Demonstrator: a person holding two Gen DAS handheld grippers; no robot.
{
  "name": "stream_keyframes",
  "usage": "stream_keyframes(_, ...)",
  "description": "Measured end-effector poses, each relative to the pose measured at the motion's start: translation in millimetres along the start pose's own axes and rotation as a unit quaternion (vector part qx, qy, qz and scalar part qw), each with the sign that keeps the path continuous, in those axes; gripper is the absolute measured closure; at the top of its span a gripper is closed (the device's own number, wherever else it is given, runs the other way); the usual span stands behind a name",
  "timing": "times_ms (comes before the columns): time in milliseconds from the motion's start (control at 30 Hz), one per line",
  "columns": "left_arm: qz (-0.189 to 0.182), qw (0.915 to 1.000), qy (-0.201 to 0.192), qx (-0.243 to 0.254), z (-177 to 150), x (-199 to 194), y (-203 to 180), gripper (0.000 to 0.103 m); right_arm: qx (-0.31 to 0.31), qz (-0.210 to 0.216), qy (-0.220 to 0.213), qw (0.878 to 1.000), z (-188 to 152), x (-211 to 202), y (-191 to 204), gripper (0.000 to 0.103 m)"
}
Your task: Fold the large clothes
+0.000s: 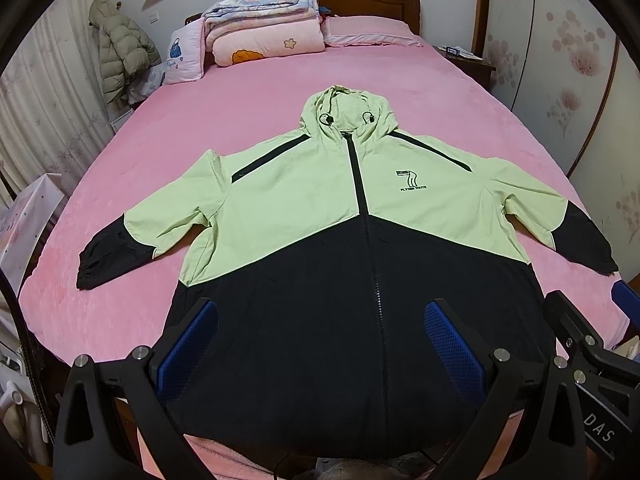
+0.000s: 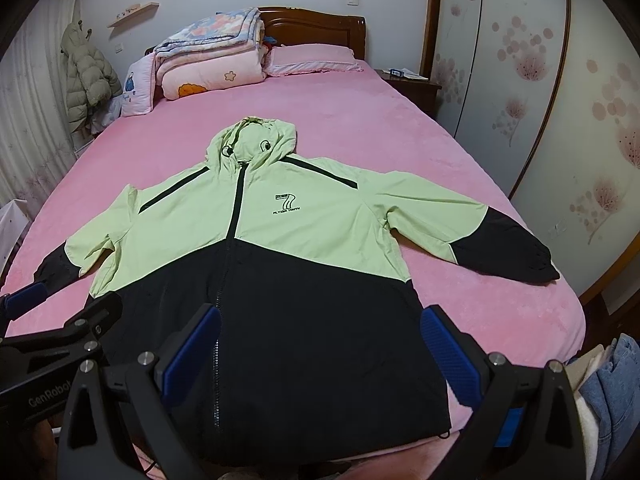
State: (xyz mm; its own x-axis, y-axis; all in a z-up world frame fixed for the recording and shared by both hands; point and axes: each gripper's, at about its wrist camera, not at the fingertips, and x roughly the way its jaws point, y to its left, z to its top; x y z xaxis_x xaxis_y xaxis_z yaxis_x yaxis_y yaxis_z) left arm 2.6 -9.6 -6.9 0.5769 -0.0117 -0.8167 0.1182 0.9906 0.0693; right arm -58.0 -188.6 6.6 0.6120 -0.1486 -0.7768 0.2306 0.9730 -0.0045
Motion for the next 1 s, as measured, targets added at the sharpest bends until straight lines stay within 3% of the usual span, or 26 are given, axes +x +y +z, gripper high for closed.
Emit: stream_keyframes(1000,-0.007,0.9996,-0.023,0.016,13.2,-13.4,-20.9,0.001,0.016,0.012,-0.034,0.999,6.7,-9.9,-32.4,0.003)
